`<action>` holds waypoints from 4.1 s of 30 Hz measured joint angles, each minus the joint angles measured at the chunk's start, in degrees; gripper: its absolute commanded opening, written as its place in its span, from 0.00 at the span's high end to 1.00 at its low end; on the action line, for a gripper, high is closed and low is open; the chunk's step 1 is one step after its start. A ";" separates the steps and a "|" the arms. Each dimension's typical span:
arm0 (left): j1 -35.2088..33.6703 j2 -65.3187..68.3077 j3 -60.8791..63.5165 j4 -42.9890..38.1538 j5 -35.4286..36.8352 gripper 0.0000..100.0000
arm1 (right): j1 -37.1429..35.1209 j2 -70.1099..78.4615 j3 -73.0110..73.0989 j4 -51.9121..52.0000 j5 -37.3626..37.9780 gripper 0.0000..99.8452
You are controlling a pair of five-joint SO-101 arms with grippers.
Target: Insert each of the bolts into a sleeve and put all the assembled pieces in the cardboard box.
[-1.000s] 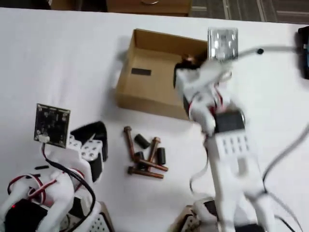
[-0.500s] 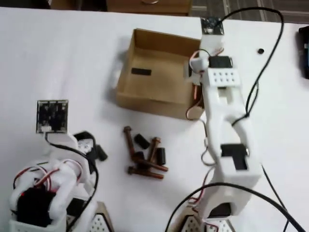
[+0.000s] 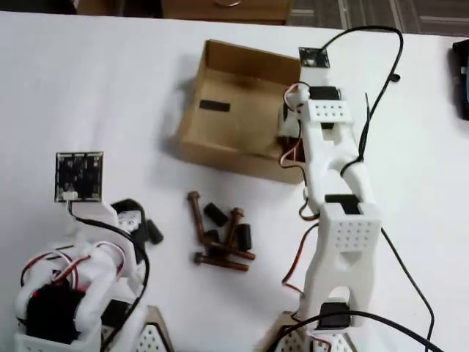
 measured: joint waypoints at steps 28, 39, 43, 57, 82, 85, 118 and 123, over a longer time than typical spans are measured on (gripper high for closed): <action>-0.09 0.00 3.96 -1.76 0.00 0.98 | -11.34 -39.38 -0.35 26.55 0.00 0.83; -0.09 0.00 4.48 -1.93 0.00 0.98 | -11.60 -61.54 17.49 31.56 0.00 0.83; -0.09 0.00 4.48 -1.93 0.00 0.98 | -11.60 -68.84 31.47 31.38 0.00 0.83; -0.09 0.00 6.42 -3.78 0.00 0.98 | -16.62 -72.26 71.82 3.16 -6.42 0.83; -0.09 0.00 6.42 -3.78 0.00 0.98 | -27.43 -72.26 89.93 -22.07 -18.90 0.83; -0.09 0.00 6.42 -3.78 0.00 0.98 | -29.19 -72.26 89.93 -23.12 -19.52 0.83; -0.09 0.00 6.42 -3.78 0.00 0.98 | -30.95 -59.60 88.44 -26.73 -22.07 0.83; -0.09 0.00 6.42 -3.78 0.00 0.98 | -31.03 -59.34 87.74 -25.23 -21.98 0.83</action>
